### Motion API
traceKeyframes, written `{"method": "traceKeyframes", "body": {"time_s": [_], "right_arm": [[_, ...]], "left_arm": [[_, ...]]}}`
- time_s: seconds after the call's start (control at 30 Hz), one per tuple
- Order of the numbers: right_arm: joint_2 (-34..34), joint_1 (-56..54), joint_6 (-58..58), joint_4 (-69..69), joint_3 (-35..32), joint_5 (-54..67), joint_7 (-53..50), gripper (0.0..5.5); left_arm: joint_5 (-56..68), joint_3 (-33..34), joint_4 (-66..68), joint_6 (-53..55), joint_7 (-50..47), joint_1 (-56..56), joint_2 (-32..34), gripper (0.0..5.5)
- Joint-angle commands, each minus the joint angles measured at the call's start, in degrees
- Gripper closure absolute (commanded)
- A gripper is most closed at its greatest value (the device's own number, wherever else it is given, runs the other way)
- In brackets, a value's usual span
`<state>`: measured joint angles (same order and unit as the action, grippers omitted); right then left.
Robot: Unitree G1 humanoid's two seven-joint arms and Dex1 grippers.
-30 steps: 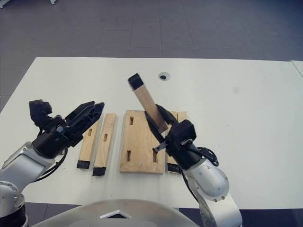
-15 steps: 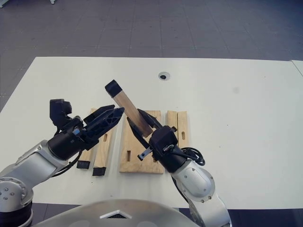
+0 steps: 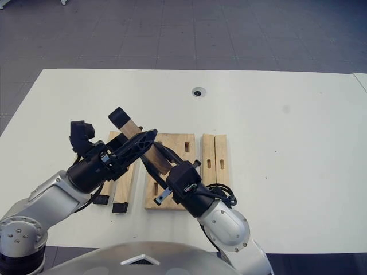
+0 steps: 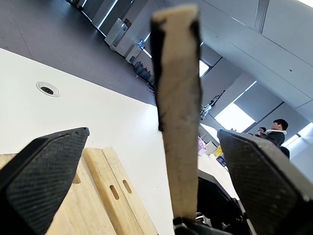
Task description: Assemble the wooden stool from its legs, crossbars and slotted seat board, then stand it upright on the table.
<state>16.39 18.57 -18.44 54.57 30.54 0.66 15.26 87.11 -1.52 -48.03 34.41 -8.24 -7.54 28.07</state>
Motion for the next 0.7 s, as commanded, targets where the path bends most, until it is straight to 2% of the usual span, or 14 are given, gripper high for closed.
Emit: {"method": "traceKeyframes", "body": {"time_s": [0.03, 0.7], "right_arm": [[0.15, 0.23, -0.31, 0.37, 0.29, -0.47, -0.39, 4.19], [-0.52, 0.3, -0.54, 0.11, 1.23, -0.59, -0.55, 4.19]], "left_arm": [[1.56, 0.48, -1.14, -1.18, -0.99, 0.34, 0.48, 1.29], [4.34, 0.54, -2.31, -3.1, -0.86, -0.79, 2.18, 4.44]]}}
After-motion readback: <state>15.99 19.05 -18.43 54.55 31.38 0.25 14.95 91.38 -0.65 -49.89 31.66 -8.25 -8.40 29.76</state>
